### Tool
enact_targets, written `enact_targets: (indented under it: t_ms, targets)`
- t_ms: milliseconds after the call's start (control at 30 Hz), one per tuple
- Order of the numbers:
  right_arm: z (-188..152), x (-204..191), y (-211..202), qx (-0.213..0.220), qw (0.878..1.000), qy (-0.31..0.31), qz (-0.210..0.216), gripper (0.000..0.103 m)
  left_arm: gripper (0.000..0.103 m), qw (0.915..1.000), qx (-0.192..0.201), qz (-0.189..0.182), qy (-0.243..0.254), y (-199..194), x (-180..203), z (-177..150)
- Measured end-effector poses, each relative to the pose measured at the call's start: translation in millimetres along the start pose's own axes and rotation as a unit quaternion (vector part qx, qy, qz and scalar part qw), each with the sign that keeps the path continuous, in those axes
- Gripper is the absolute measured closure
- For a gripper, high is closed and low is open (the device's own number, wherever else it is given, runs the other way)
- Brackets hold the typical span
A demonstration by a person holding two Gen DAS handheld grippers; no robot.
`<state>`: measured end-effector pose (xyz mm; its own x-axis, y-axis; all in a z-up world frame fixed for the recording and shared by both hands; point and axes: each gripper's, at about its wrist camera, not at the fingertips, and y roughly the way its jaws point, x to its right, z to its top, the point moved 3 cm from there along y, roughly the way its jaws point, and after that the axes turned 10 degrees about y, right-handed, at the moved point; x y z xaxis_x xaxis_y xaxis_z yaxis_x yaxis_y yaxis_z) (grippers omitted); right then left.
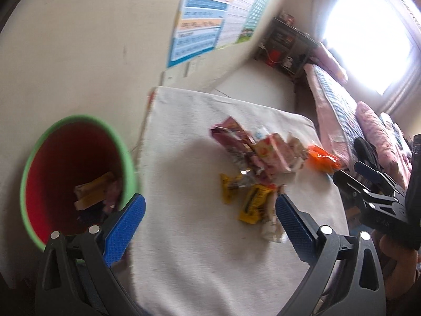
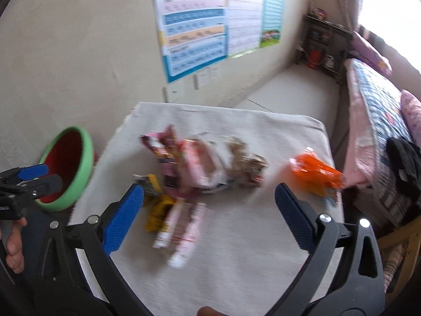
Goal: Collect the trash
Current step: 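Move both grippers back over the wrapper pile on the table, then grasp the orange bag with the right gripper while the left grasps a yellow chocolate wrapper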
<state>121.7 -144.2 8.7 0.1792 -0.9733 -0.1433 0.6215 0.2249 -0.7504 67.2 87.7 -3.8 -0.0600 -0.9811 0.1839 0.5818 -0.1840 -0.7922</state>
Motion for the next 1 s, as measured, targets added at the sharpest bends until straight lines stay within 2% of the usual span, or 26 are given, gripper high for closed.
enact_targets:
  t_ms: [167, 400, 633, 1000]
  targets:
    - [2.0, 38.3, 1.3, -0.003, 0.999, 0.019, -0.026, 0.005, 0.008, 0.9997, -0.011, -0.019, 0.013, 18.0, 23.1, 5.3]
    - [-0.4, 64.7, 4.5, -0.009, 0.999, 0.028, -0.043, 0.005, 0.008, 0.9985, -0.034, -0.037, 0.02, 46.7, 42.7, 7.9]
    - [1.4, 96.5, 22.5, -0.018, 0.997, 0.041, -0.062, 0.005, 0.008, 0.9967, -0.064, -0.032, 0.039, 72.9, 49.0, 11.5]
    - [14.5, 143.0, 61.3, -0.033, 0.994, 0.043, -0.093, 0.005, 0.009, 0.9931, -0.111, -0.024, 0.031, 119.4, 48.9, 4.5]
